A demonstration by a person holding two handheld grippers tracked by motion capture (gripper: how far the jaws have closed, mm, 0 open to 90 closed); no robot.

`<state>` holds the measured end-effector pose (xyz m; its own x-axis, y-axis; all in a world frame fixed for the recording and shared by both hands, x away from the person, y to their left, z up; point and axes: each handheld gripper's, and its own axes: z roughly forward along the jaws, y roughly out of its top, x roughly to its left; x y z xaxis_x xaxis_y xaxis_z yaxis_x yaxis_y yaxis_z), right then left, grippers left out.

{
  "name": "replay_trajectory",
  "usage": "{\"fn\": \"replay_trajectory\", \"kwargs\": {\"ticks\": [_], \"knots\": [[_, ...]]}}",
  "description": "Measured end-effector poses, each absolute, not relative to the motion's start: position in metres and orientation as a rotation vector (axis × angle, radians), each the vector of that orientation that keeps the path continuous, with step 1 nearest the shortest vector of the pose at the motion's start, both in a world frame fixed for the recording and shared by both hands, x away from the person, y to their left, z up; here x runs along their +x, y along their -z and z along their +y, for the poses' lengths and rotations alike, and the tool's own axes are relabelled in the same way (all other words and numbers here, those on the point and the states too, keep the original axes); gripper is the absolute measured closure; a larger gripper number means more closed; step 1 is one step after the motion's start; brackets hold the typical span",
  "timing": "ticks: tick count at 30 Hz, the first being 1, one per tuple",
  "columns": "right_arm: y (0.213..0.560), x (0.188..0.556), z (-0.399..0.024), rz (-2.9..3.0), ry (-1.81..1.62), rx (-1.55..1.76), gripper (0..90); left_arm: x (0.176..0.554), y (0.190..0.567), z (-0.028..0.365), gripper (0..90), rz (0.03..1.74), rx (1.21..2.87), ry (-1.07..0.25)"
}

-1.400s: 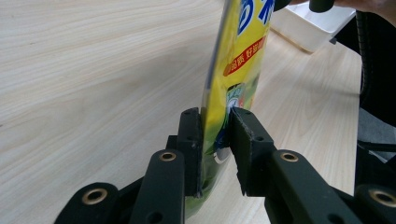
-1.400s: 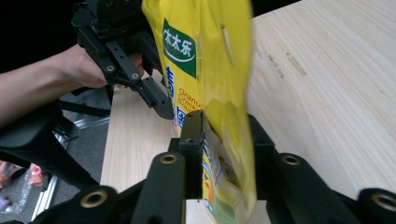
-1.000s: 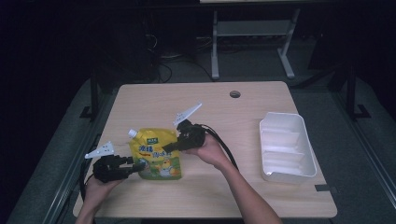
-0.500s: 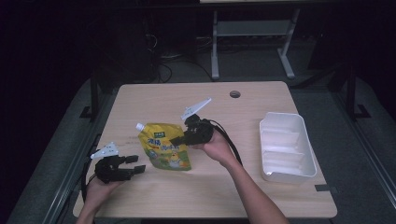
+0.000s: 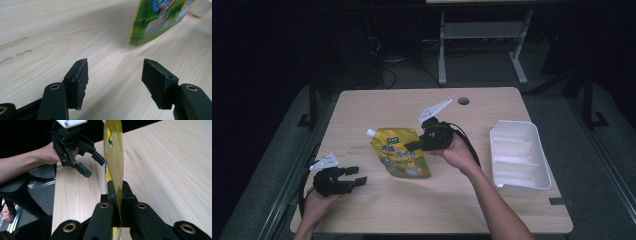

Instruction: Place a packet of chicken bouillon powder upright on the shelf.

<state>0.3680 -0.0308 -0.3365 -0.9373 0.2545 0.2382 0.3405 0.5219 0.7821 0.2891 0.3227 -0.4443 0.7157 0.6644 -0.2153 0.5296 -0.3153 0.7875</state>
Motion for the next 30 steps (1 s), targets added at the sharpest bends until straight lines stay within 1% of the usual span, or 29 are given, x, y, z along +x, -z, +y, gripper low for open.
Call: {"fn": "replay_trajectory", "kwargs": {"ticks": [6, 17, 30], "knots": [[0.323, 0.365, -0.048, -2.66, 1.419, -0.519, 89.6, 0.289, 0.446, 0.323, 36.6, 0.918, 1.996, -0.183], [0.311, 0.358, -0.066, -2.691, 1.404, -0.492, 89.6, 0.289, 0.447, 0.323, 36.6, 0.918, 2.0, -0.18], [0.299, 0.349, -0.098, -2.704, 1.42, -0.508, 89.5, 0.289, 0.448, 0.321, 36.6, 0.918, 2.024, -0.179]]}}
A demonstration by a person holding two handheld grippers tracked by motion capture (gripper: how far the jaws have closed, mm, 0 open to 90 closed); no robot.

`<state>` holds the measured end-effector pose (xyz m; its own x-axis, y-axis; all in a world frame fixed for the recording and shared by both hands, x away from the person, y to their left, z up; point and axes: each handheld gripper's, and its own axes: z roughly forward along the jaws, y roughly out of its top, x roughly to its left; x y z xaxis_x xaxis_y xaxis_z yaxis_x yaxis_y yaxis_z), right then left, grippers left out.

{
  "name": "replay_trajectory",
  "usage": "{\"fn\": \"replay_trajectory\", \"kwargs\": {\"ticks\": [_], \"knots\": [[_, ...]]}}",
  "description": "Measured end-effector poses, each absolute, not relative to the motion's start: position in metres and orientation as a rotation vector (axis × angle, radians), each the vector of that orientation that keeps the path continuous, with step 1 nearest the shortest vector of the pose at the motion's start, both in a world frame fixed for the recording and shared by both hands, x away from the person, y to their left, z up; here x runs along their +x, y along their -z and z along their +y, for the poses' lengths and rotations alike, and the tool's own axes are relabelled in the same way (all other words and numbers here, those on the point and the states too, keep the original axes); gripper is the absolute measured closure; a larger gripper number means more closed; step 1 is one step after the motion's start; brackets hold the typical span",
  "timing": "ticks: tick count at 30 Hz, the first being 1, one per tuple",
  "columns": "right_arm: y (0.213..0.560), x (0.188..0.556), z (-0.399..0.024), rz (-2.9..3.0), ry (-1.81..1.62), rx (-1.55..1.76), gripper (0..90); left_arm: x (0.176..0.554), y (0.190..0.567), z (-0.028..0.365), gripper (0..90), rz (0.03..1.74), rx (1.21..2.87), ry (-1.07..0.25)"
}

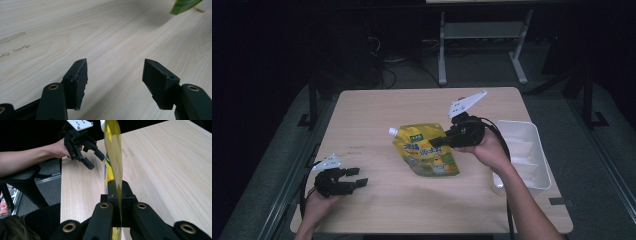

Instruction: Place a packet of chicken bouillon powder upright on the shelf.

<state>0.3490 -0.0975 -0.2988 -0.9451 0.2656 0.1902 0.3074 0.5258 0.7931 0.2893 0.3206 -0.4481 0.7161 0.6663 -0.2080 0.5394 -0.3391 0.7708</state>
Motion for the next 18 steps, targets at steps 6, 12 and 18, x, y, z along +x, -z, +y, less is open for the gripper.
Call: {"fn": "replay_trajectory", "kwargs": {"ticks": [6, 12, 18], "knots": [[0.294, 0.346, -0.11, -2.716, 1.418, -0.528, 89.5, 0.29, 0.449, 0.321, 36.6, 0.919, 2.027, -0.179], [0.287, 0.344, -0.122, -2.721, 1.433, -0.554, 89.5, 0.29, 0.449, 0.321, 36.6, 0.916, 2.031, -0.179], [0.281, 0.342, -0.136, -2.733, 1.446, -0.583, 89.5, 0.29, 0.449, 0.32, 36.3, 0.916, 2.03, -0.176]]}}
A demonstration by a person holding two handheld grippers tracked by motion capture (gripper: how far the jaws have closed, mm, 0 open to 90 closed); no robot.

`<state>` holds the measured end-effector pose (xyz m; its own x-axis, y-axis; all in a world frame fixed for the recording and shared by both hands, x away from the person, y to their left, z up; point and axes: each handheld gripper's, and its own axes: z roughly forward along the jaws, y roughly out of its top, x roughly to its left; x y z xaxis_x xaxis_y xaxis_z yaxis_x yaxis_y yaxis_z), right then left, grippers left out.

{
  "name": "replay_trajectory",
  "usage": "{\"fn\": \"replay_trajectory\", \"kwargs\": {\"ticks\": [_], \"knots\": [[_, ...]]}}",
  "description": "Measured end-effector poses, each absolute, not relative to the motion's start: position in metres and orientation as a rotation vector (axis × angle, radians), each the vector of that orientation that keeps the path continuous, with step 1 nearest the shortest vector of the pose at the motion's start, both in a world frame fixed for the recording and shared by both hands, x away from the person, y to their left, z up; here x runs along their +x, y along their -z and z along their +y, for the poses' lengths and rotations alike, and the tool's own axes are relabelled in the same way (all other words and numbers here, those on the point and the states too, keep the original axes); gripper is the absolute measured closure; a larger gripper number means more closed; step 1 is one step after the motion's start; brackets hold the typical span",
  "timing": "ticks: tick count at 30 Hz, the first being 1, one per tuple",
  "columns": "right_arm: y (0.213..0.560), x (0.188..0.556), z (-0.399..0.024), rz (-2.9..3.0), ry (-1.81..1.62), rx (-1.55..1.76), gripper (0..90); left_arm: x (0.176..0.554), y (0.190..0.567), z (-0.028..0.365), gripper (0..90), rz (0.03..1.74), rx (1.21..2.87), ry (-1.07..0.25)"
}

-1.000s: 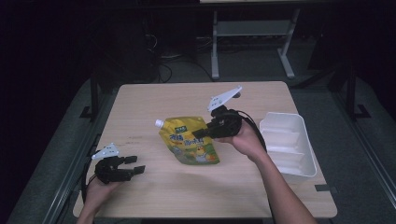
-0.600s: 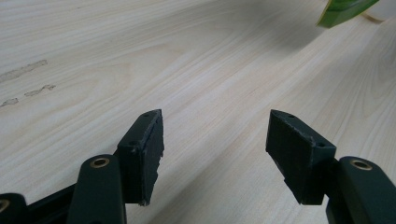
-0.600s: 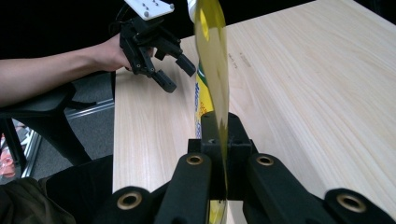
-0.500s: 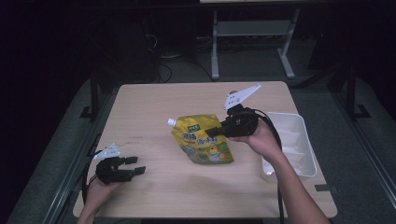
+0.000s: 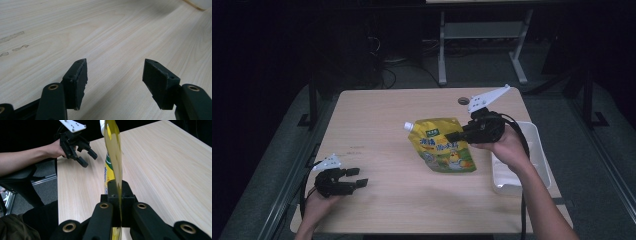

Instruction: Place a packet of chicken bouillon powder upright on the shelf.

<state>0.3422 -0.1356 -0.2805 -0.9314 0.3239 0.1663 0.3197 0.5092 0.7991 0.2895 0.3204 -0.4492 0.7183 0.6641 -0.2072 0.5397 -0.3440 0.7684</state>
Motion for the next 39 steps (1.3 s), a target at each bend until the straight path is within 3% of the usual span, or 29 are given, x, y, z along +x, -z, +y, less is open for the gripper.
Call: {"fn": "replay_trajectory", "kwargs": {"ticks": [39], "knots": [[0.27, 0.324, -0.242, 2.566, -1.41, 0.804, 89.5, 0.289, 0.45, 0.323, 35.7, 0.931, 1.993, -0.184]]}}
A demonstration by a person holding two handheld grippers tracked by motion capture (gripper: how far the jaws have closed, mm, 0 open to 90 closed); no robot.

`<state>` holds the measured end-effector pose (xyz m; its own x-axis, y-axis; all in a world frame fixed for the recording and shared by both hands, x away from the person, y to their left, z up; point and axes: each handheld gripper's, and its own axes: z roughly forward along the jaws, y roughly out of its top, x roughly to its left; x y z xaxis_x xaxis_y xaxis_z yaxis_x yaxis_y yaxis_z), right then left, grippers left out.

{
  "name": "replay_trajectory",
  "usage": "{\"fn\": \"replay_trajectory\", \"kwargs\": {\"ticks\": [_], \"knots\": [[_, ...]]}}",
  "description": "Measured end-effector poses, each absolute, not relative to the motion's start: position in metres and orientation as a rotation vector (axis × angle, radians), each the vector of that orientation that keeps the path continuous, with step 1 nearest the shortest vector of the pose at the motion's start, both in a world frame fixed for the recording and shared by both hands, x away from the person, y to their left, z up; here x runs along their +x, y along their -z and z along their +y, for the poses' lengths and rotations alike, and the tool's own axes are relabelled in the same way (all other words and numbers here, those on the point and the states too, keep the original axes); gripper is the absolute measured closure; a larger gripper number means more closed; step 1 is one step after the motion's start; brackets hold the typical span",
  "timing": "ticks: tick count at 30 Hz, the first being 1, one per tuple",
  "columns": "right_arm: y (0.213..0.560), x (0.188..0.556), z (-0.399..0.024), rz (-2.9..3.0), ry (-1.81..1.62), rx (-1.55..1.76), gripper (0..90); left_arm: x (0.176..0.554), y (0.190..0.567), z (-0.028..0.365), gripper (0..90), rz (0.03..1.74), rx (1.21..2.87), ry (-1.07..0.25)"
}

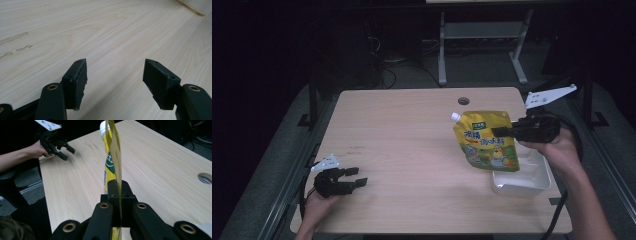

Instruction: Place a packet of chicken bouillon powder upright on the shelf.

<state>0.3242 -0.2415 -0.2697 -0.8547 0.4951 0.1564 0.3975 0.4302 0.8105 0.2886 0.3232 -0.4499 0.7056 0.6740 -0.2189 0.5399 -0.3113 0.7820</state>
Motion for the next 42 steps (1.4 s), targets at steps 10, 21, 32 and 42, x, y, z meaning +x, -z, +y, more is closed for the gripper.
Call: {"fn": "replay_trajectory", "kwargs": {"ticks": [10, 21, 32, 42], "knots": [[0.268, 0.311, -0.284, 2.485, -1.411, 0.891, 89.5, 0.288, 0.451, 0.322, 34.8, 0.93, 2.001, -0.181], [0.269, 0.299, -0.311, 2.433, -1.414, 0.94, 89.5, 0.288, 0.451, 0.32, 34.1, 0.931, 2.001, -0.177], [0.283, 0.297, -0.319, 2.425, -1.421, 0.978, 89.5, 0.289, 0.452, 0.319, 34.2, 0.928, 2.008, -0.179], [0.299, 0.3, -0.318, 2.436, -1.423, 1.0, 89.5, 0.288, 0.452, 0.32, 34.2, 0.926, 2.012, -0.178]]}}
